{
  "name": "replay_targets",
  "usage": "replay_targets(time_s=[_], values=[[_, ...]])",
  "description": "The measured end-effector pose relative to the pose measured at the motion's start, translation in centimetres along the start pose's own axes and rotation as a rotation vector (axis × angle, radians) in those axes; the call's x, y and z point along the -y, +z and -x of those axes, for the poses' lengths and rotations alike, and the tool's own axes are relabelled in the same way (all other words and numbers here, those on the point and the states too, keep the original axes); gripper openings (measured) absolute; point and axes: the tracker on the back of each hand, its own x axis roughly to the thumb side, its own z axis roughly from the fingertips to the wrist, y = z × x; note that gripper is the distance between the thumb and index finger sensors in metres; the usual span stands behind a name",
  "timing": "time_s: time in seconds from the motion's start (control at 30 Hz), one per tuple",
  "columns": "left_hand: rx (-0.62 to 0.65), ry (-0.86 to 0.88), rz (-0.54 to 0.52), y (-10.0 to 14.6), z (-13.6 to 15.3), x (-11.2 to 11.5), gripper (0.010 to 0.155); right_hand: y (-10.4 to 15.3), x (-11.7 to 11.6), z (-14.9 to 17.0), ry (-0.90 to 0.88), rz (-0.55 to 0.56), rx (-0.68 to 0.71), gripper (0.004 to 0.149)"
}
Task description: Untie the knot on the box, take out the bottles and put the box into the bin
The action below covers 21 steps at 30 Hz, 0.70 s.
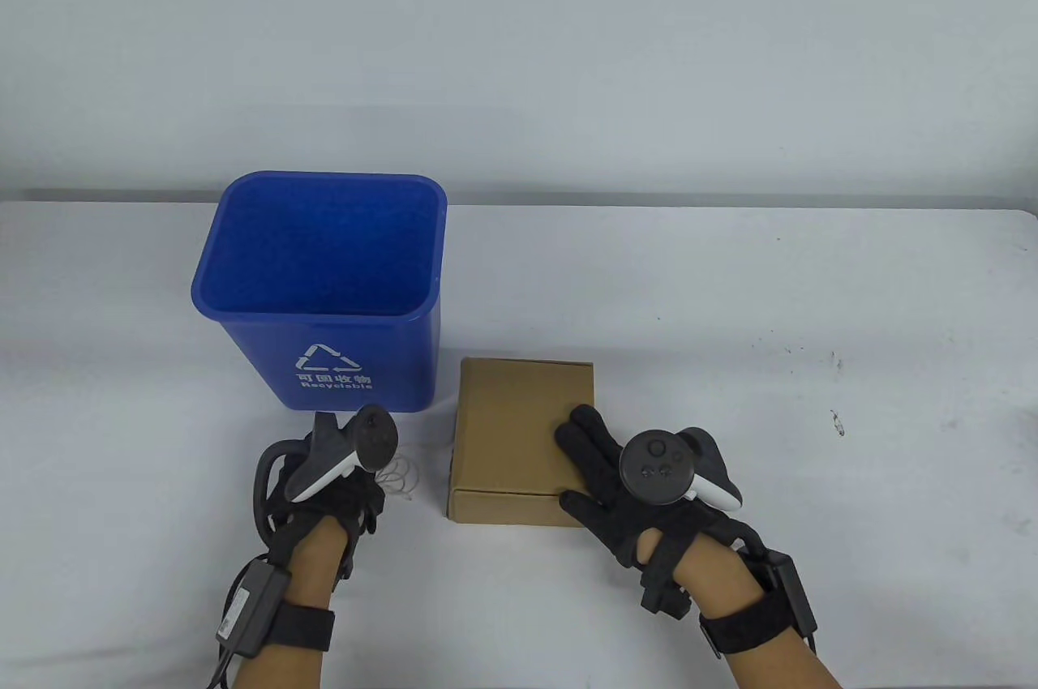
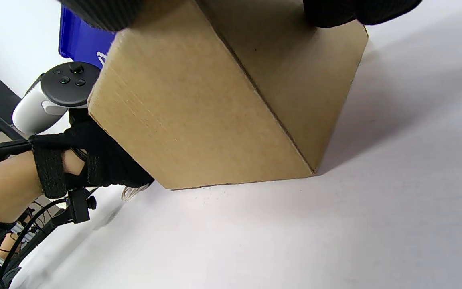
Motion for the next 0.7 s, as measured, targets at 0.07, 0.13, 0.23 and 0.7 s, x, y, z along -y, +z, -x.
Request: replay_targets(time_s=[0.07,0.13,0.23,0.7], values=[[0.013,-0.055,-0.031,0.1,-0.4,0.2,0.042,0.0,0.0,0.0,0.005,0.000,0.000,0.077],[0.046,-0.065,-0.058,0.3,-0.2,0.1,0.041,0.0,0.0,0.0,0.005,0.001,0.003,0.077],[0.089,0.026,-0.068,0.5,0.5,-0.4,0.040,0.0,0.0,0.0,0.004,0.002,0.005,0.077],[0.139,0.137,-0.452,7.6,1.1,-7.3,0.040,0.0,-0.1,-0.1,0.012,0.002,0.001,0.077]])
